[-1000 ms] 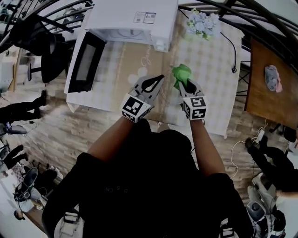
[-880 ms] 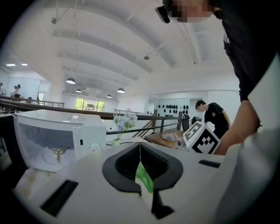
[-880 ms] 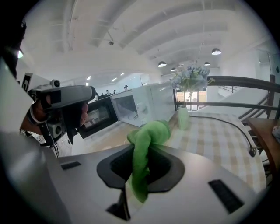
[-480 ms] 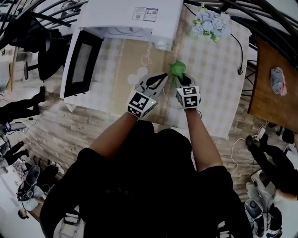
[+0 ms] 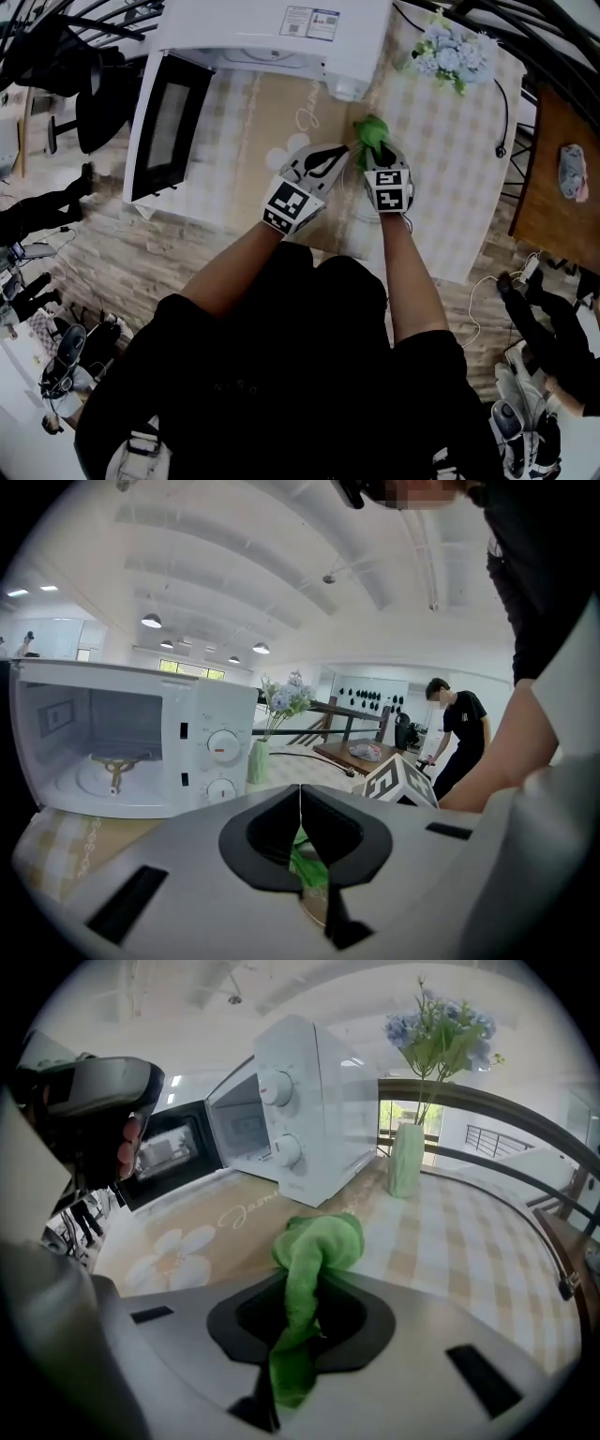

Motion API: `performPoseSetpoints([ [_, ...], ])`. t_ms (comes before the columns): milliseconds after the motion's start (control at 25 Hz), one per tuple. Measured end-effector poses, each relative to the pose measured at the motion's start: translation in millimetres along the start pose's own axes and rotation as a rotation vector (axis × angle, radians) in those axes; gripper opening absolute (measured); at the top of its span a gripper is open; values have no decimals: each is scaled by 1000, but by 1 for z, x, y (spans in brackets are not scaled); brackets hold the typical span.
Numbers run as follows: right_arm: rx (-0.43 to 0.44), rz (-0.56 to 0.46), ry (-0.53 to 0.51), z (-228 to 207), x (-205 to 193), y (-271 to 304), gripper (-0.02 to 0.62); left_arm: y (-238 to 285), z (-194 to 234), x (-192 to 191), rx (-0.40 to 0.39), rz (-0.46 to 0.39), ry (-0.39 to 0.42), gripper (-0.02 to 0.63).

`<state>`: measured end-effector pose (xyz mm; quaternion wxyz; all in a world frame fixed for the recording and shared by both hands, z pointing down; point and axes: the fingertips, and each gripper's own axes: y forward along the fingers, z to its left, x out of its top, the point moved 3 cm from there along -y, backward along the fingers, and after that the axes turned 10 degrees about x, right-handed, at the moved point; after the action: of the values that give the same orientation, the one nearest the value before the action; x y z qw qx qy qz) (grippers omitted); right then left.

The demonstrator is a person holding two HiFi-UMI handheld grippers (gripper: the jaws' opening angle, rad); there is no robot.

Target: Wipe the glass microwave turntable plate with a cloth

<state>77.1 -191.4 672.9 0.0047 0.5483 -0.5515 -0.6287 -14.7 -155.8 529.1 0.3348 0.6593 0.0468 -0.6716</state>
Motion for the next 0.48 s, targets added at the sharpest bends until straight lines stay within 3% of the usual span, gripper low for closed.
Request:
performPoseSetpoints([
  [160,-18,-3,-24,-3,-1,1,66,4,3,-6,-11,12,-14,21],
  [480,-83,0,35,-23,-12,-14,64,15,-5,-3,-35,2,-15,21],
])
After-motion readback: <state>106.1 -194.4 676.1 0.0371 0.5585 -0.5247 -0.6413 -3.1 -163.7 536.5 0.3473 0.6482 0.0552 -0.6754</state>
